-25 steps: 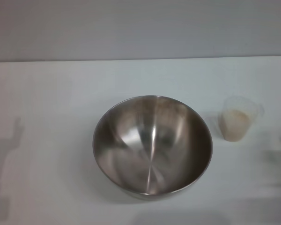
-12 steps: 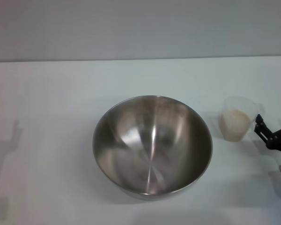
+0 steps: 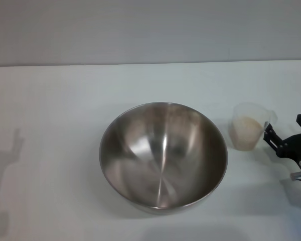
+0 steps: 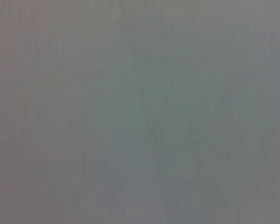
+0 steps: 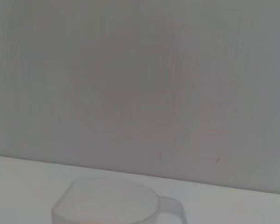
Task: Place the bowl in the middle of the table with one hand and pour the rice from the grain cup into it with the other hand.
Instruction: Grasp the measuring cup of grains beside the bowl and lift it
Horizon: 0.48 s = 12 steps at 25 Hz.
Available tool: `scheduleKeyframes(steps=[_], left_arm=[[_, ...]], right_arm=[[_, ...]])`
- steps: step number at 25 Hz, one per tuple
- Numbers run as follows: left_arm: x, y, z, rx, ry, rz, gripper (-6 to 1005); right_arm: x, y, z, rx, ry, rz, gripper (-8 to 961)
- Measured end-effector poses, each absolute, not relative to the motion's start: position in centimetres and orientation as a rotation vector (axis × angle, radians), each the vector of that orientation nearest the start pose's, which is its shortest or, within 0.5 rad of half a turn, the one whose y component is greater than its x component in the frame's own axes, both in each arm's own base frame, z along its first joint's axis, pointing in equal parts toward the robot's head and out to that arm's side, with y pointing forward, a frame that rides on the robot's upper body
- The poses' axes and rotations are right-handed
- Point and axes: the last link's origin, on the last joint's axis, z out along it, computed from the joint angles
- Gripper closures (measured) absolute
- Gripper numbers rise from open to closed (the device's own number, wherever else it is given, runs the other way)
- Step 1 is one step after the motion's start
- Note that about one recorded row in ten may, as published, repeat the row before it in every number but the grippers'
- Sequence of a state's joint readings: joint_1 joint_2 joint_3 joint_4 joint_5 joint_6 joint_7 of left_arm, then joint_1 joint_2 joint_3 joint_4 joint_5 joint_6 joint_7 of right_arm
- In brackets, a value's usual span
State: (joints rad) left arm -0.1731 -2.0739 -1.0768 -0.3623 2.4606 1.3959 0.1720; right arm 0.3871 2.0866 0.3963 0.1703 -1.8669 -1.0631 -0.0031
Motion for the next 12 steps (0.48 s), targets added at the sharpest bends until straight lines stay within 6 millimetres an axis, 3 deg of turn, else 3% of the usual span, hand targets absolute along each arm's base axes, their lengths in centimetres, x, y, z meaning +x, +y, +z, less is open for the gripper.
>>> scheduleKeyframes(steps=[12], left_arm=[[-33.94,26.79,1.88,-1.381,-0.266,-0.596,240]], right_arm=[[35.5,30.12,-4.03,-1.672,0.583,0.473,121]])
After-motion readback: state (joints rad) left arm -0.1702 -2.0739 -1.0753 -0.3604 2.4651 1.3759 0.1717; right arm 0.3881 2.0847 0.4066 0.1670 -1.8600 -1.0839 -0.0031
